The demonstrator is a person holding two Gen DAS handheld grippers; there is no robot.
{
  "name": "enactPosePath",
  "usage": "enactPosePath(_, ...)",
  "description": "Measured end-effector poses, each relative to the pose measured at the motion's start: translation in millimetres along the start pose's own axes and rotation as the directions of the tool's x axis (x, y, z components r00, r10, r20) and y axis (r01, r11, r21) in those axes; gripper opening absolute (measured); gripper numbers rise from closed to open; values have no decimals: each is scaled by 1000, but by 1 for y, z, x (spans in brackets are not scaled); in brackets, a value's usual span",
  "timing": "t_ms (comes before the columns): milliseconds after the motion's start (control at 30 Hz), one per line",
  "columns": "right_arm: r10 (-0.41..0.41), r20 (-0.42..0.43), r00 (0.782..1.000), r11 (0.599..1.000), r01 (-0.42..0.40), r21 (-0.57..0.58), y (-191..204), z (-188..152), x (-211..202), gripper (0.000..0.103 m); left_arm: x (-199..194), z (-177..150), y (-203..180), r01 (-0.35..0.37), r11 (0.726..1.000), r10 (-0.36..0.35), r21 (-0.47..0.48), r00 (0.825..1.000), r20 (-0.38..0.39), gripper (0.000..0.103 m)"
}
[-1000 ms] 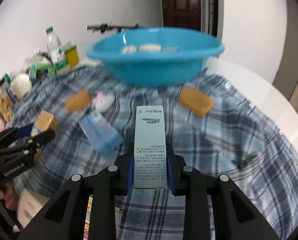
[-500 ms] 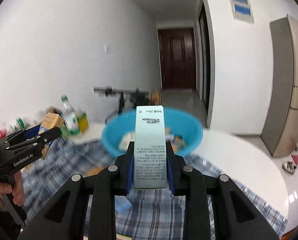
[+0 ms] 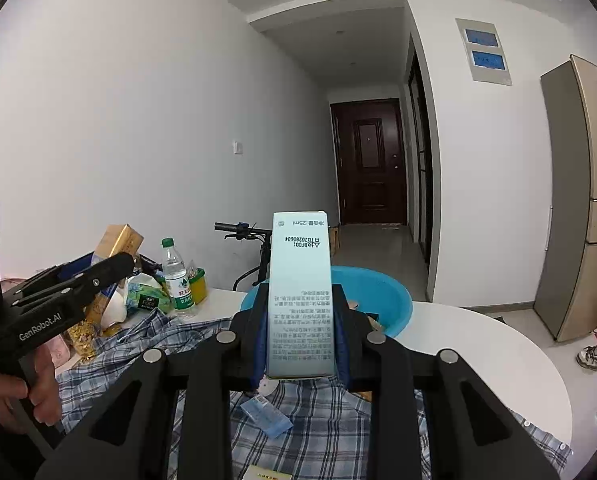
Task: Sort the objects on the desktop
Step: 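Carry the pack and the green box with both tools over the blue basin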
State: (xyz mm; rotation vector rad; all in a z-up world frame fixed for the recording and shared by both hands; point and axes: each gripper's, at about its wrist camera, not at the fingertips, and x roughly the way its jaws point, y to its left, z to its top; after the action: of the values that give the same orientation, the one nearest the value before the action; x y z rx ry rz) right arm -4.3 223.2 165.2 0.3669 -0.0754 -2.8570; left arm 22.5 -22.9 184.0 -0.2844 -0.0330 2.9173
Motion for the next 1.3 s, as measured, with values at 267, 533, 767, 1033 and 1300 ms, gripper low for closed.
enactPosePath(267, -11, -5, 1000, 1000, 11, 14, -13, 2, 3, 26, 18, -1, -5, -18, 1000, 17, -16, 1000, -8, 57)
enactPosePath(533, -46, -3, 999, 999, 46, 9, -25, 19, 37, 26, 73, 8, 6, -108, 993, 111, -43, 992, 60, 57)
enactPosePath(767, -57, -3, 998, 998, 57, 5, -37, 47, 83, 26, 137, 36, 16, -80, 994, 85, -79, 995, 60, 57)
enactPosePath(1033, -68, -12, 998, 998, 68, 19, -51, 73, 148, 26, 225, 49, 18, -70, 996, 70, -57, 998, -11, 57)
enactPosePath(1300, -53, -30, 998, 997, 54, 52, -70, 80, 216, 26, 297, 54, 24, -50, 996, 50, -68, 999, -5, 57)
